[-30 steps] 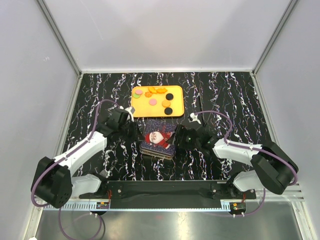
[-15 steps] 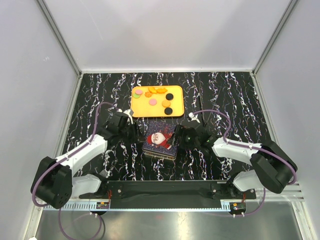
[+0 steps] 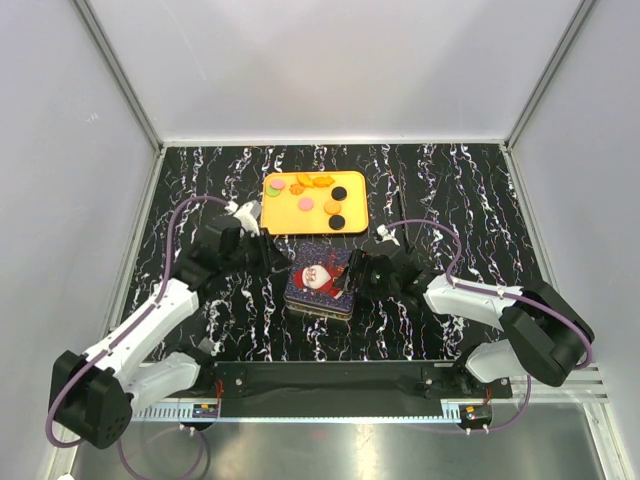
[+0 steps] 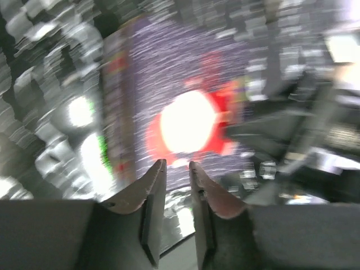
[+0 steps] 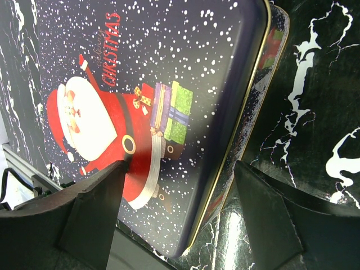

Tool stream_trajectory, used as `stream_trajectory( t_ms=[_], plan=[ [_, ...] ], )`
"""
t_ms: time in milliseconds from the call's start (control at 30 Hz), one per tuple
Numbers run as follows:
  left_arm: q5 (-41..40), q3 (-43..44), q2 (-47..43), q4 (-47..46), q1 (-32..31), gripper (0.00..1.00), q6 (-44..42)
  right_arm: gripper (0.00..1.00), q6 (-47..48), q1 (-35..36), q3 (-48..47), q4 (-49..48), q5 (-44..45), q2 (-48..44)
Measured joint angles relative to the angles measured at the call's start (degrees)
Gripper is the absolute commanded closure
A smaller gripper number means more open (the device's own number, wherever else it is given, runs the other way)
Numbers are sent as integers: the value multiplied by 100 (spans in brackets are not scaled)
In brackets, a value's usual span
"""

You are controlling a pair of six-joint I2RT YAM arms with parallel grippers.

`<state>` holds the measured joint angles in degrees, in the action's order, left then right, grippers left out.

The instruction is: Pack the cookies

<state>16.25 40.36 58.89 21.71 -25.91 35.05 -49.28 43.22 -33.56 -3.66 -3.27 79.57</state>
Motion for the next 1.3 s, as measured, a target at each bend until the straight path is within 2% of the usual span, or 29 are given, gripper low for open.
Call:
stream_trajectory(
  t_ms=[200, 400, 433, 467, 667, 767, 833, 1000, 1300],
  plan=[
    [1069, -306, 72, -1657, 0, 87, 422, 16, 2, 0, 0, -11, -15, 4],
    [1589, -1453, 1342, -3576, 0, 91, 990, 16, 2, 0, 0, -20, -46, 13],
    [1779, -1725, 1668, -4050, 20, 93, 1266, 16, 24, 0, 0, -2, -39, 13],
    [2028, -1904, 1980, -4728, 42, 99, 1438, 16, 13, 0, 4, -9, -50, 24],
    [2752, -2409, 3508, -8258, 131, 100, 2527, 16, 33, -26, 4, -52, -63, 28],
    [2769, -2559, 3812, -9191, 166, 100, 2815, 16, 46, -28, 4, -42, -35, 20],
    [2728, -2583, 3827, -9350, 166, 100, 2841, 16, 48, -28, 4, -37, -31, 13],
    [2621, -2516, 3606, -8891, 96, 100, 2730, 15, 85, -39, 4, -33, -37, 11],
    [2385, -2284, 3735, -8802, -452, 100, 2944, 15, 363, -538, -22, 11, -247, 13]
  ],
)
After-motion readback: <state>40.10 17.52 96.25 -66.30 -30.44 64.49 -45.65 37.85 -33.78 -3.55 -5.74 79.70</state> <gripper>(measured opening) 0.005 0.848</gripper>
